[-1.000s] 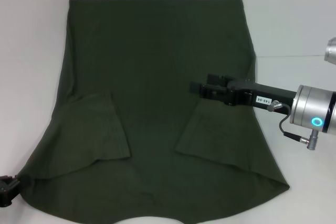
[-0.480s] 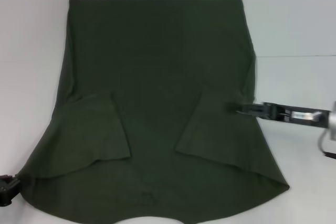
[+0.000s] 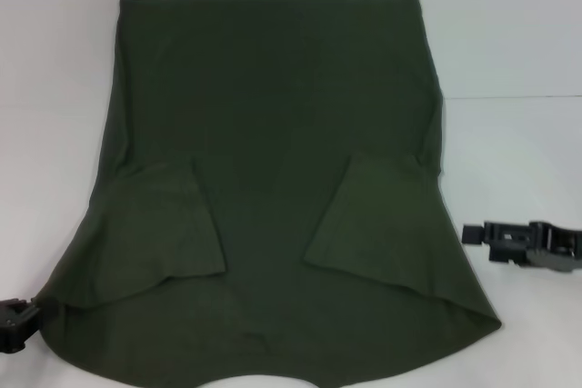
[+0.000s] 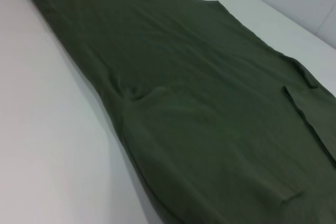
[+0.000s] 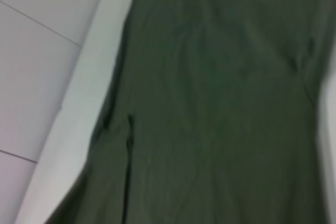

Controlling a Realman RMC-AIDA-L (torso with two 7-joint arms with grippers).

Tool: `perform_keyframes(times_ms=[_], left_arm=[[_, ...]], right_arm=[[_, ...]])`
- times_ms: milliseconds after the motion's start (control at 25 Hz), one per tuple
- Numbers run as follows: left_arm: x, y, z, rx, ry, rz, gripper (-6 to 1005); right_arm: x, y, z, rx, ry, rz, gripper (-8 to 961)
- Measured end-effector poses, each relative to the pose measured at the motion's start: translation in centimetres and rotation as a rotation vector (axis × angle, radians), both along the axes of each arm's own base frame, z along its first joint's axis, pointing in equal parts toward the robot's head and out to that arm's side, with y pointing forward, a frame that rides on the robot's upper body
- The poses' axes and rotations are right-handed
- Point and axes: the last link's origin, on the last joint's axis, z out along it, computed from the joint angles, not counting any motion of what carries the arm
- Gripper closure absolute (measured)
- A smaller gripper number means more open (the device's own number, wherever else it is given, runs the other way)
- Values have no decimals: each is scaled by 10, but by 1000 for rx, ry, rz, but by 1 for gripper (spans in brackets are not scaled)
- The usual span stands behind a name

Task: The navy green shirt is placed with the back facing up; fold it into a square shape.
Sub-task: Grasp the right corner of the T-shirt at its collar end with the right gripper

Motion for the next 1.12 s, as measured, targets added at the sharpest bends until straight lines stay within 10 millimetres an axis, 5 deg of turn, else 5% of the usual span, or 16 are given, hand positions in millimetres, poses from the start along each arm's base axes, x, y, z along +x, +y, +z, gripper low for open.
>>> perform_keyframes(times_ms=[1120], left_arm=[[2, 2, 1, -4, 1, -8, 970]], right_arm=[[22, -28, -16, -100, -30, -87, 40]])
